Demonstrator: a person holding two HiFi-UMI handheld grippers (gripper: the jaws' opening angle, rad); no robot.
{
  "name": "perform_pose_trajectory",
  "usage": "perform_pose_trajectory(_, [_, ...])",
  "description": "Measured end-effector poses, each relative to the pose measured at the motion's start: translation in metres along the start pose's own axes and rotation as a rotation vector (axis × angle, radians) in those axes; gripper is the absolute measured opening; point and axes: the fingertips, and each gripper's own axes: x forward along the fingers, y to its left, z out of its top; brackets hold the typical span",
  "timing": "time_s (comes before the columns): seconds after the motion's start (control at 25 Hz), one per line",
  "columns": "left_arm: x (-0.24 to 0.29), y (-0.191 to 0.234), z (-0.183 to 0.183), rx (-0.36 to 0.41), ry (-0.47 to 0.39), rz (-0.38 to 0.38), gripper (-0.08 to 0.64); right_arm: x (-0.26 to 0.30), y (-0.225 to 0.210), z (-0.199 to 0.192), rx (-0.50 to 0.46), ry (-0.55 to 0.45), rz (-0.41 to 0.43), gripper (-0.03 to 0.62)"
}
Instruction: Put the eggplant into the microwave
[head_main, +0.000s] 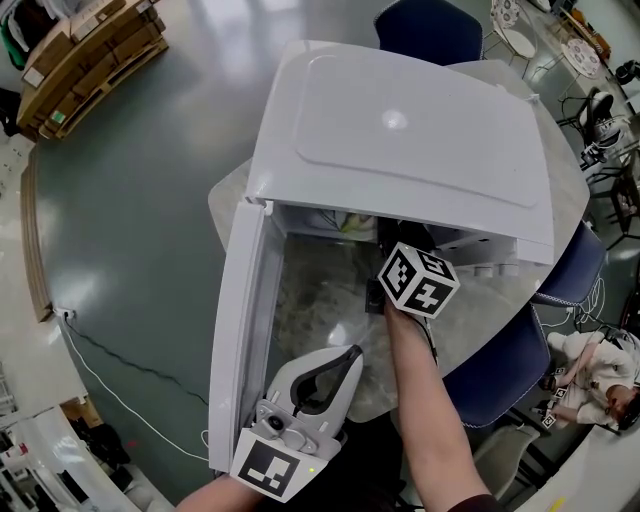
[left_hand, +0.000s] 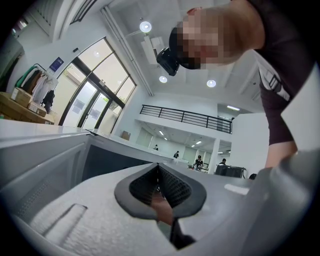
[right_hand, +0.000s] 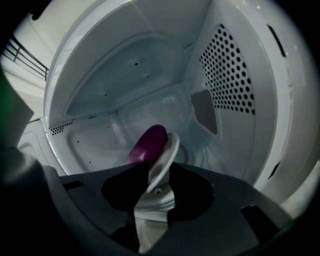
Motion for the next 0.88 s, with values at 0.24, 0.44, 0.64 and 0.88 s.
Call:
perform_pose_trajectory(0.24, [0.002, 0.000, 0.000, -0.006, 0.001, -0.005, 0.007, -0.003, -0.002, 0.002, -0.092, -0.005, -0.011, 0.202])
perform_pose_trajectory(0.44, [0.008, 0.000, -0.002, -0.006, -0.004, 0.001, 0.007, -0.006, 0.003, 0.004, -0.176, -0.041, -0.024, 0.229])
perform_pose_trajectory(0.64, [0.033, -0.001, 0.001, 0.001, -0.017, 0.024, 0.006, -0.012, 0.007, 0.006, -0.191, -0.069, -0.004, 0.227])
perform_pose_trajectory(0.88, [0.045, -0.001, 0.001, -0.010, -0.007, 0.046, 0.007, -0.037, 0.027, -0.004, -0.261, -0.036, 0.093, 0.225])
